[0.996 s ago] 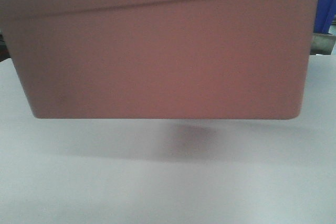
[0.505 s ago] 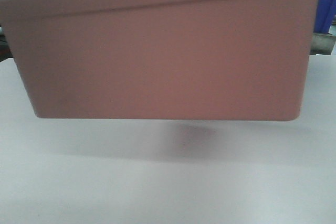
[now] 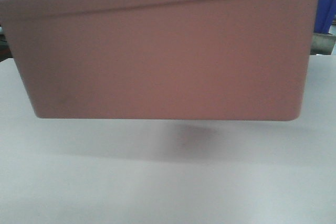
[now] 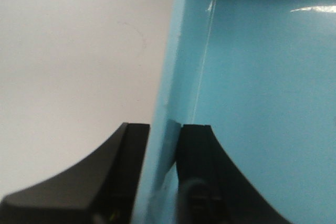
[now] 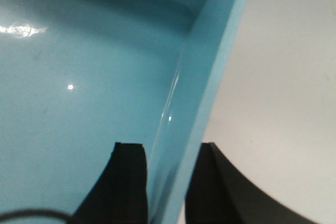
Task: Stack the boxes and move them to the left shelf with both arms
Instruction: 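Hold the stacked bins raised with both grippers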
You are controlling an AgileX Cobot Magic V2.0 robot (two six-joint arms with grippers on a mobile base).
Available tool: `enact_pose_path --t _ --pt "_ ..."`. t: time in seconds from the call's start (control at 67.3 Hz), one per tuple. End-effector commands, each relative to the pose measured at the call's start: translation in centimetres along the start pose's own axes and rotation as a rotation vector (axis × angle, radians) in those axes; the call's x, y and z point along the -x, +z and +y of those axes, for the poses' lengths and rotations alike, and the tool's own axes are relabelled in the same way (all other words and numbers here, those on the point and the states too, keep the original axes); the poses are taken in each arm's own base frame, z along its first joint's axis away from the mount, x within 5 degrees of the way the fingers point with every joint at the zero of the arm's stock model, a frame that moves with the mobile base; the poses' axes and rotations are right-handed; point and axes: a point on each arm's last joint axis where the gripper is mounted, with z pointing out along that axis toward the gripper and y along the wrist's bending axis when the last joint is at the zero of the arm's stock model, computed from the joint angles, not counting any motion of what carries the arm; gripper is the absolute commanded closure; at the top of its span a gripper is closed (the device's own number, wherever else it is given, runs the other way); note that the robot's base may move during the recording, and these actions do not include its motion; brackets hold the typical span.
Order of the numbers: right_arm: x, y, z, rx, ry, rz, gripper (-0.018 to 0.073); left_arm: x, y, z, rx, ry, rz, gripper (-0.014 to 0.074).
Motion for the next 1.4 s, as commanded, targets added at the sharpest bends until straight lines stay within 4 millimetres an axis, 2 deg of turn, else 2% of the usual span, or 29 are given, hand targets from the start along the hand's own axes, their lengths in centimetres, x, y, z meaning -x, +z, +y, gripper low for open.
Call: enact_pose_path --t 0.0,1.382 --pt "1.90 -3.03 2.39 0.271 0.078 -0.215 0.0504 0.91 -4.04 -3.46 -0.312 -0.042 -0.164 0.0599" --pt "1.90 -3.03 2.39 0.271 0.078 -0.215 0.0504 0.91 -4.04 -3.46 -0.312 -0.042 -0.164 0.0599"
